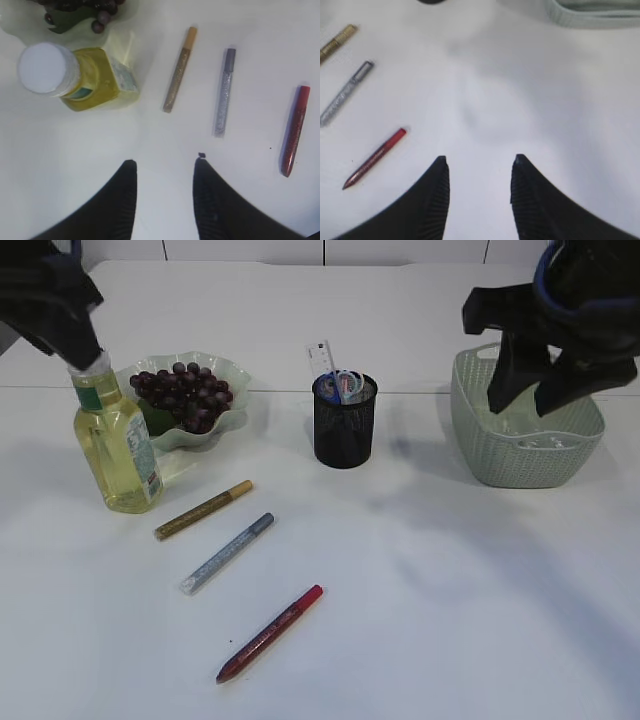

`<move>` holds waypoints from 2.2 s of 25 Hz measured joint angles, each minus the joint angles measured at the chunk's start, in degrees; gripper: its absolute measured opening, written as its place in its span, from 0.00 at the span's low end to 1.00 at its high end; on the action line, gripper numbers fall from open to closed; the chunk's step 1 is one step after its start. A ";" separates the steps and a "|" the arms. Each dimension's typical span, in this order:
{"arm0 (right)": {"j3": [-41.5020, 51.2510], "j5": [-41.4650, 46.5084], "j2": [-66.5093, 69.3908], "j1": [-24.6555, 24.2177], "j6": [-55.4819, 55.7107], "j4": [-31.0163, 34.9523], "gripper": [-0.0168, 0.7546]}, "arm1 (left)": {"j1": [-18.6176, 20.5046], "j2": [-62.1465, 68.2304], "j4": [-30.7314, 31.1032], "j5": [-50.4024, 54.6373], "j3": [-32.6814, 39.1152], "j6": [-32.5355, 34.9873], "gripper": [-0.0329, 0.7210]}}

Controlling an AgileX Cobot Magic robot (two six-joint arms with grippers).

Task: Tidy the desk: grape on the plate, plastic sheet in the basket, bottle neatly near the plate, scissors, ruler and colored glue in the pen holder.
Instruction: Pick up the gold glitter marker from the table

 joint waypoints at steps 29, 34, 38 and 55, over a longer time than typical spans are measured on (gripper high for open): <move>0.00 6.53 -0.13 0.00 -7.44 3.00 0.45 | -3.39 28.51 3.19 -11.86 -1.42 15.60 0.41; 0.00 6.53 -0.13 0.00 -7.58 3.00 0.46 | -3.39 32.64 2.77 -13.12 -5.56 15.71 0.41; 0.00 6.53 -0.13 0.00 -7.68 3.00 0.45 | -3.39 34.87 1.92 -14.91 -7.02 16.05 0.41; 0.00 6.53 -0.13 0.00 -7.81 2.96 0.45 | 1.83 36.67 -6.97 -14.63 -7.07 19.81 0.41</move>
